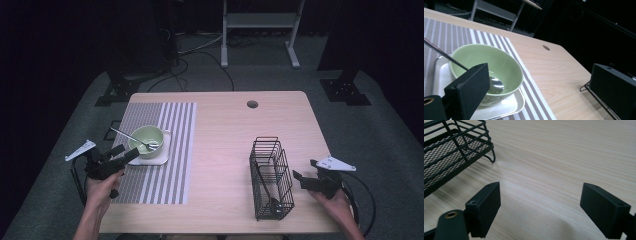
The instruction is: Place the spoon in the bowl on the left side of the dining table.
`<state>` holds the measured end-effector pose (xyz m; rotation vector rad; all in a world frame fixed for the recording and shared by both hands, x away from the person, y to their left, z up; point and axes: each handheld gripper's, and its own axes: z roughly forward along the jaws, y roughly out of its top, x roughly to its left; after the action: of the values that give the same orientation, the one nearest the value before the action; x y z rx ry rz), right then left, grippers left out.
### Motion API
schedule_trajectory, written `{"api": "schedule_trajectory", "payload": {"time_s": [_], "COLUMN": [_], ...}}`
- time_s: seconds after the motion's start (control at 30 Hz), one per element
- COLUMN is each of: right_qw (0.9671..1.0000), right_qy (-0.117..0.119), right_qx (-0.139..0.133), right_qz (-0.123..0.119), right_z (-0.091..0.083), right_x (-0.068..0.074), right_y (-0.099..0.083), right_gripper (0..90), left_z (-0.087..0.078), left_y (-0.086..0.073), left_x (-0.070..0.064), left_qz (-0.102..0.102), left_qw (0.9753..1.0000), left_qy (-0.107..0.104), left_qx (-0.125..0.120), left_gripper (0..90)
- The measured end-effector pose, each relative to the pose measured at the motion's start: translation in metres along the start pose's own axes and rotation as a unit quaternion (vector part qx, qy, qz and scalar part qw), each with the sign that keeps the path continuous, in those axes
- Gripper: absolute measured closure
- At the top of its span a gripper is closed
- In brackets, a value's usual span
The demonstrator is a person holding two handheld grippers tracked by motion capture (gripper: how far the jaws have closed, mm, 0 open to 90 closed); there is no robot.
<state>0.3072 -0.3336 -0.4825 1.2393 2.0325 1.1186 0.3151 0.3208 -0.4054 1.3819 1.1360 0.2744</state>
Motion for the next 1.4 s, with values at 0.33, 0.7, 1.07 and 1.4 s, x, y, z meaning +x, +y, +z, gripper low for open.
{"api": "schedule_trajectory", "payload": {"time_s": [0.33, 0.7, 1.07, 1.4], "right_qw": [1.0000, 1.0000, 1.0000, 1.0000], "right_qy": [0.002, 0.001, 0.003, 0.003], "right_qx": [-0.001, 0.000, 0.000, 0.000], "right_qz": [0.001, 0.002, 0.002, 0.001], "right_z": [0.000, 0.000, 0.000, 0.000], "right_x": [0.000, 0.000, 0.000, 0.000], "right_y": [0.000, 0.000, 0.000, 0.000], "right_gripper": [15.7, 15.7, 15.7, 15.7], "left_z": [0.007, 0.015, 0.025, 0.035], "left_y": [-0.004, -0.008, -0.015, -0.021], "left_x": [-0.013, -0.023, -0.037, -0.048], "left_qz": [0.011, 0.023, 0.034, 0.044], "left_qw": [0.9998, 0.9990, 0.9975, 0.9956], "left_qy": [-0.016, -0.027, -0.044, -0.058], "left_qx": [0.011, 0.026, 0.044, 0.058], "left_gripper": [2.3, 2.3, 2.3, 2.3]}}
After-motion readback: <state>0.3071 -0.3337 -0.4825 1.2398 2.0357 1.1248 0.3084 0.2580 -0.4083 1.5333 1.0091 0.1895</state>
